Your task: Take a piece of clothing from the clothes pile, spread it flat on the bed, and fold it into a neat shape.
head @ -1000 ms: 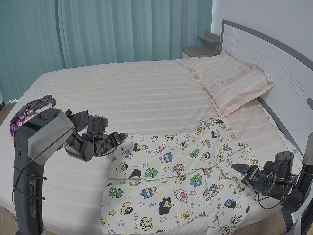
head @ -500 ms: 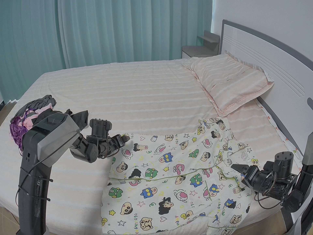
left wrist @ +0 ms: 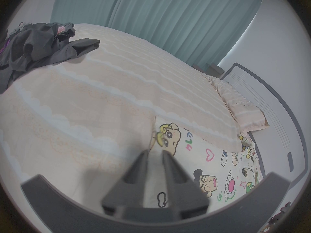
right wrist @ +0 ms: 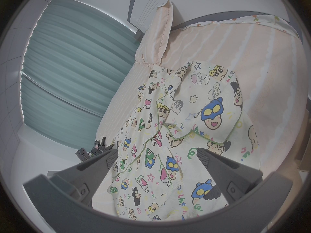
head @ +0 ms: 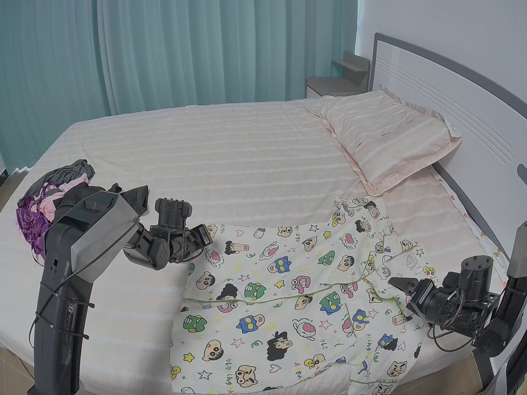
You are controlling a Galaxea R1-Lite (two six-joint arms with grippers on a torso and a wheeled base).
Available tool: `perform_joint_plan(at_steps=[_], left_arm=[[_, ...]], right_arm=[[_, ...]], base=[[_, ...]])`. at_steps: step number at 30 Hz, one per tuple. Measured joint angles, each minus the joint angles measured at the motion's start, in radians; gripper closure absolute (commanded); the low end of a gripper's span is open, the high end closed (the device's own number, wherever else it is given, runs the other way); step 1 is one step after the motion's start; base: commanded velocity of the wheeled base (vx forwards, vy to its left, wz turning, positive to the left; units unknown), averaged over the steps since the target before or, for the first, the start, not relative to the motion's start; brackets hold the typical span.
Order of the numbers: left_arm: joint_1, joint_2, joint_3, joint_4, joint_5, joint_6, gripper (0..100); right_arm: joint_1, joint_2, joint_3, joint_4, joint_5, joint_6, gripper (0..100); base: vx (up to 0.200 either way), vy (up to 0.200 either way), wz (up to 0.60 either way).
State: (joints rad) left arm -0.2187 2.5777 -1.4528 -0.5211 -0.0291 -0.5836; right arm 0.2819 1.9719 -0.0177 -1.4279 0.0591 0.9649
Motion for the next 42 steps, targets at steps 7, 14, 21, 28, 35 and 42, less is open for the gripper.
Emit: perform_joint_plan(at_steps=[7,14,21,28,35,42], left_arm=[[0.007,0.009,-0.015,0.001,0.031,0.001,100],[0.018,0.009,-0.045,0.001,0.07,0.001,100],[0.029,0.01,-0.086,0.059,0.084,0.001,100],[0.045,0.016,-0.127,0.066,0.1,0.001,100],[0.056,0.018,-0.141,0.085,0.103,0.001,0],[0.059,0.021,-0.137,0.112,0.103,0.001,0]], right_arm=[[0.001,0.008,0.0,0.0,0.0,0.0,0],[0.002,0.014,0.0,0.0,0.0,0.0,0],[0.0,0.016,0.0,0.0,-0.001,0.0,0],[0.0,0.016,0.0,0.0,-0.001,0.0,0],[0.0,0.016,0.0,0.0,-0.001,0.0,0],[0.0,0.017,0.0,0.0,-0.001,0.0,0]], base=[[0.0,0.0,0.0],[0.0,0.0,0.0],[0.0,0.0,0.0],[0.0,0.0,0.0],[0.0,0.0,0.0],[0.0,0.0,0.0]])
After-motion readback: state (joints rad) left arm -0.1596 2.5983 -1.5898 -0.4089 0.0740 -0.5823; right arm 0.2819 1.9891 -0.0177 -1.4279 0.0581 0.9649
